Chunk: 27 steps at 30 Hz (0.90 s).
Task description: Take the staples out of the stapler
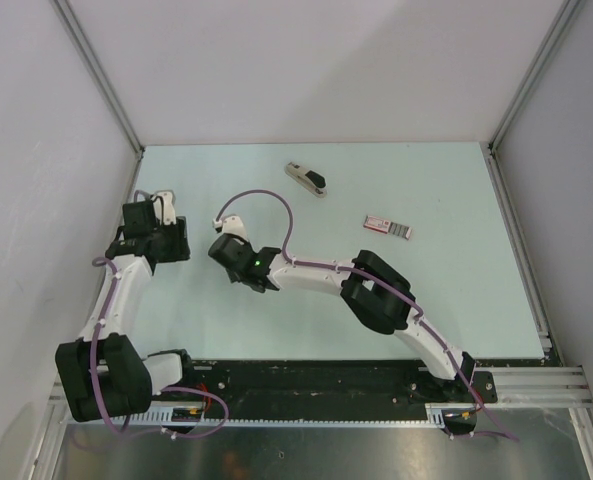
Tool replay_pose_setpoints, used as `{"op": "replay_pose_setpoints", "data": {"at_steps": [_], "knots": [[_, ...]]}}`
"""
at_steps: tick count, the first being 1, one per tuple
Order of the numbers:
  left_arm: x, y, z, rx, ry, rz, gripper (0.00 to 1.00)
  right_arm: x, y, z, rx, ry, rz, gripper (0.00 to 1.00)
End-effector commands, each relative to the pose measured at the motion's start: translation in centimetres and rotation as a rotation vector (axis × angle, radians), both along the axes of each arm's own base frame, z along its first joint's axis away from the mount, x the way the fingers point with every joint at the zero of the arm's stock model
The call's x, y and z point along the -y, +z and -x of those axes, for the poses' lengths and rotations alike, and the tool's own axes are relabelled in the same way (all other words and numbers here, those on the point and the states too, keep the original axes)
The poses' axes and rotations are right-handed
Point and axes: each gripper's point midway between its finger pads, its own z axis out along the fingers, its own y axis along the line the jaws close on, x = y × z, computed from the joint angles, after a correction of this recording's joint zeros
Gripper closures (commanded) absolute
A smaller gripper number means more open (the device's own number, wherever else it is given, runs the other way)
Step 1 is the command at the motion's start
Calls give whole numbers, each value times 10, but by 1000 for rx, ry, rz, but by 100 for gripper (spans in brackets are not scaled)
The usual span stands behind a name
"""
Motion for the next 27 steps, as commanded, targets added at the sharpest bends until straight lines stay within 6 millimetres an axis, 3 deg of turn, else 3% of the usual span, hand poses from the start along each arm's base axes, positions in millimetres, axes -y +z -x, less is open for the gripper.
{"op": "replay_pose_setpoints", "data": {"at_steps": [1,8,14,19,27], "knots": [[0,-1,0,10,-72,-23,42,-13,36,-8,44,-6,-94,70],[7,-6,2,4,-162,-23,30,-22,84,-2,60,15,-227,87],[27,-17,10,1,-322,13,7,-13,131,4,64,-31,-443,90],[48,-10,16,49,-449,69,3,-4,153,8,34,-78,-615,96],[82,14,24,154,-640,171,4,-16,171,25,-78,-55,-803,100]]}}
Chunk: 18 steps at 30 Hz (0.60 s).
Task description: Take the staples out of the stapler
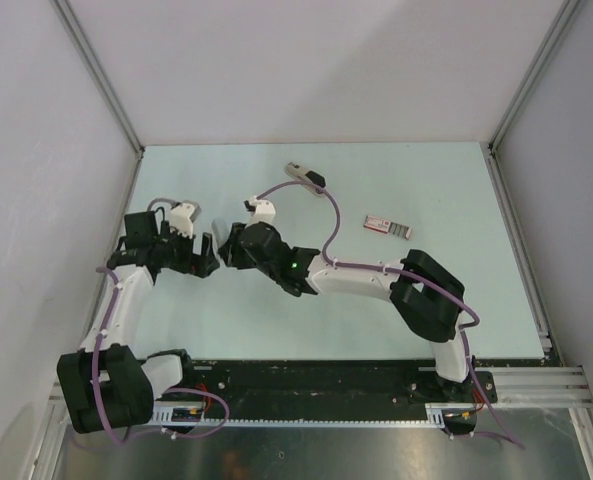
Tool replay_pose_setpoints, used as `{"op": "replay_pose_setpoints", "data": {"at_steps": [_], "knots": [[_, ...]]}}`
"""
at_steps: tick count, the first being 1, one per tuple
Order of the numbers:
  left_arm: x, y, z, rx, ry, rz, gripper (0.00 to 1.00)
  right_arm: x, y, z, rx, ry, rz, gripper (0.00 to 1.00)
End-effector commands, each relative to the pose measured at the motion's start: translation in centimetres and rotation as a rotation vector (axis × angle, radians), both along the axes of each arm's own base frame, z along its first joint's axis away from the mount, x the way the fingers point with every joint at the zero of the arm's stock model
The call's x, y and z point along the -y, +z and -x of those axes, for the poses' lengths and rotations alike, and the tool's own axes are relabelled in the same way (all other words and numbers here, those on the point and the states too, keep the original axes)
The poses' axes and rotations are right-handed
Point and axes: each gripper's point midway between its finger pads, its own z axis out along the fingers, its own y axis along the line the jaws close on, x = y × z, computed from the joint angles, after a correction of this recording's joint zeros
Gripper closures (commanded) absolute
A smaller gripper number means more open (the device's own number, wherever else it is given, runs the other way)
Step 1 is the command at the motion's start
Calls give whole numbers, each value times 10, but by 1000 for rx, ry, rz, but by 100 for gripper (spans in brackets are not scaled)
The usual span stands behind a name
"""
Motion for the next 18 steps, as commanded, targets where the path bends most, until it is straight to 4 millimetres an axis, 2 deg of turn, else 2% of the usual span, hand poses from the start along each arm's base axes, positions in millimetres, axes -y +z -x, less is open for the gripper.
{"op": "replay_pose_setpoints", "data": {"at_steps": [1,12,14,18], "knots": [[23,20,3,106,-205,57,4,-15,53,9,-25,22,-228,100],[28,15,2,78,-240,85,7,-27,50,21,-89,64,-302,100],[28,14,2,79,-244,77,12,-28,49,23,-96,70,-303,100],[24,13,-2,75,-241,59,30,-28,47,26,-118,86,-306,100]]}}
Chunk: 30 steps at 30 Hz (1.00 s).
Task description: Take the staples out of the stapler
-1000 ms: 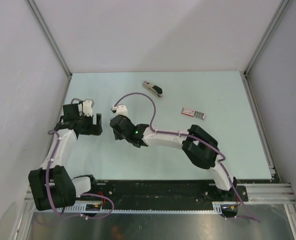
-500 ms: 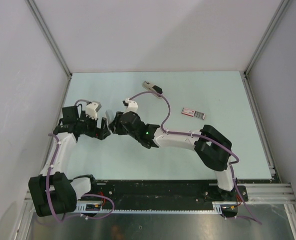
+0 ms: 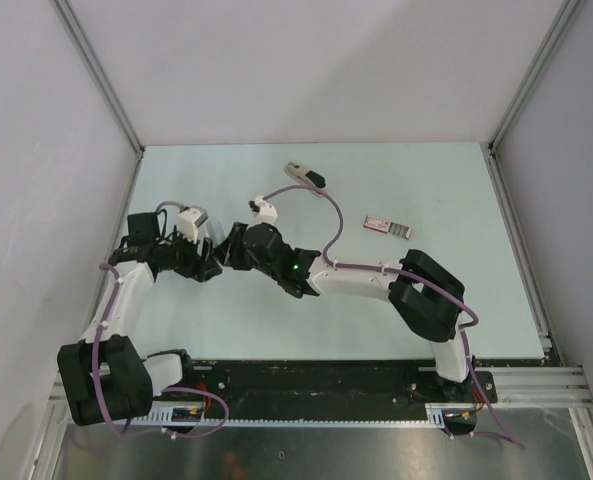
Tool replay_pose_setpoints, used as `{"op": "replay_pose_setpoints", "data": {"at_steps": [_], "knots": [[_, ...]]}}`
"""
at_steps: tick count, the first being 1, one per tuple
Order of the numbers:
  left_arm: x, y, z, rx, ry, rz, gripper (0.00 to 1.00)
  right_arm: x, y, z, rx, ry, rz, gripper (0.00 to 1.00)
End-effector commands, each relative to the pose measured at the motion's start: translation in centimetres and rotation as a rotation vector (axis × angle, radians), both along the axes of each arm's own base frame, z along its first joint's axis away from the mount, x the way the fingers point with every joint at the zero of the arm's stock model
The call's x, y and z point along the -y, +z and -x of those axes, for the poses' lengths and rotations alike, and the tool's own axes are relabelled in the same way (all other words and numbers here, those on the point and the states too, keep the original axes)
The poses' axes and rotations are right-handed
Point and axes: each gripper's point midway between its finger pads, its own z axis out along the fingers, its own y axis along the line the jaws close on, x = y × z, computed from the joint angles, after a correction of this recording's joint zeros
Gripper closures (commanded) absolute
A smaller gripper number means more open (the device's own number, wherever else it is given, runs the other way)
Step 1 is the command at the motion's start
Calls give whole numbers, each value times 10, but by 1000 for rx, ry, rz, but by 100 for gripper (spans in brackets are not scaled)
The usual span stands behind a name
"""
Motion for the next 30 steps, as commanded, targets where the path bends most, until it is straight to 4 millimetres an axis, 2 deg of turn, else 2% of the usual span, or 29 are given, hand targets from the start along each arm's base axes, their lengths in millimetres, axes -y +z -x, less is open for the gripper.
{"op": "replay_pose_setpoints", "data": {"at_steps": [1,4,7,10,12,15,22,30], "knots": [[2,17,-15,91,-75,-6,34,-14,40,16,-2,65,-143,100],[2,19,-16,100,-80,-2,43,-16,34,24,-22,89,-137,100],[2,21,-17,112,-91,-5,58,-15,26,32,-49,111,-131,100],[0,19,-18,121,-103,-28,86,-12,22,36,-58,127,-126,100],[-3,16,-18,128,-111,-54,96,-12,21,39,-49,145,-117,100],[-8,12,-17,139,-119,-97,100,-9,15,41,-27,166,-77,100],[-29,12,-23,171,-99,-228,100,0,0,50,1,235,9,100],[-57,17,-30,225,-84,-413,100,15,-5,61,28,349,31,100]]}}
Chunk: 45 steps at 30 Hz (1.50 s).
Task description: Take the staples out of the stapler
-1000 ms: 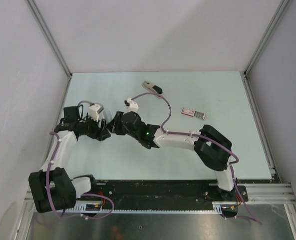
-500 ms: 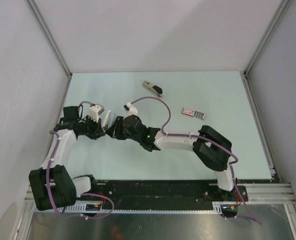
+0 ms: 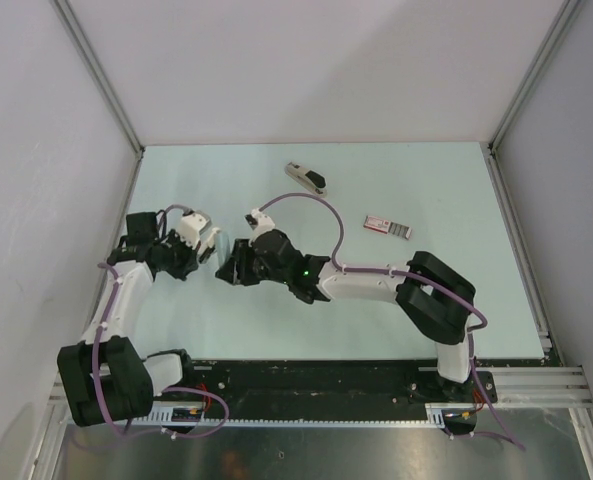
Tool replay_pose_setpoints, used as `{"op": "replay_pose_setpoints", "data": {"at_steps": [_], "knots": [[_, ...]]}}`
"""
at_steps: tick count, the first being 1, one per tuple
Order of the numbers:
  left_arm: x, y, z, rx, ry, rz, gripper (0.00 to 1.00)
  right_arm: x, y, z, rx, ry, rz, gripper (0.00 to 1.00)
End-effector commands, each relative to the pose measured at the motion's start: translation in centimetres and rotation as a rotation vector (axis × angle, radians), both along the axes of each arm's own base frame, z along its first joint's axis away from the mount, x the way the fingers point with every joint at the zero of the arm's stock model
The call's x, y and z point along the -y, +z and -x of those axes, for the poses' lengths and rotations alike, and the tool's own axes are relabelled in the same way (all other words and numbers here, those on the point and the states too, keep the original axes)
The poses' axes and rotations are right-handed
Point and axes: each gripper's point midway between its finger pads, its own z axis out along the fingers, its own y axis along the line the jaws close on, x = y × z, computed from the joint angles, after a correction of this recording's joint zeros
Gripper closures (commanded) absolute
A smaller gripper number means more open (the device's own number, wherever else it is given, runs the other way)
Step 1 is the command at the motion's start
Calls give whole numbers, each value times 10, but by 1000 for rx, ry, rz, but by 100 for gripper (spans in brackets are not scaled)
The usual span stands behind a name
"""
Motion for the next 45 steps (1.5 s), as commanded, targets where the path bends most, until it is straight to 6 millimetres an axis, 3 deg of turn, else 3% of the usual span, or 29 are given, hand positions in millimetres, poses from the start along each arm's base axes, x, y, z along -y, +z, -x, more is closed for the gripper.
{"op": "replay_pose_setpoints", "data": {"at_steps": [1,9,15,20,28,31,35,36,39,45], "knots": [[-24,29,-27,172,-22,-163,100,10,16,19,52,139,-8,100],[-43,38,-32,260,-44,-317,100,20,-4,28,80,261,62,100],[-47,33,-26,395,-151,-485,100,18,-17,38,165,357,106,100],[-41,22,-21,466,-215,-601,100,16,-16,40,231,379,119,100],[-26,12,-19,435,-179,-517,98,6,3,33,246,337,39,100],[-13,16,-16,385,-165,-407,86,4,12,27,249,296,11,100],[16,34,-10,293,-140,-184,58,4,20,14,260,228,8,100],[24,42,-9,283,-130,-128,44,4,20,11,261,214,17,100],[41,69,-9,280,-91,10,19,6,14,2,263,184,75,100],[52,109,-8,281,-24,125,10,17,-12,-9,244,162,220,100]]}}
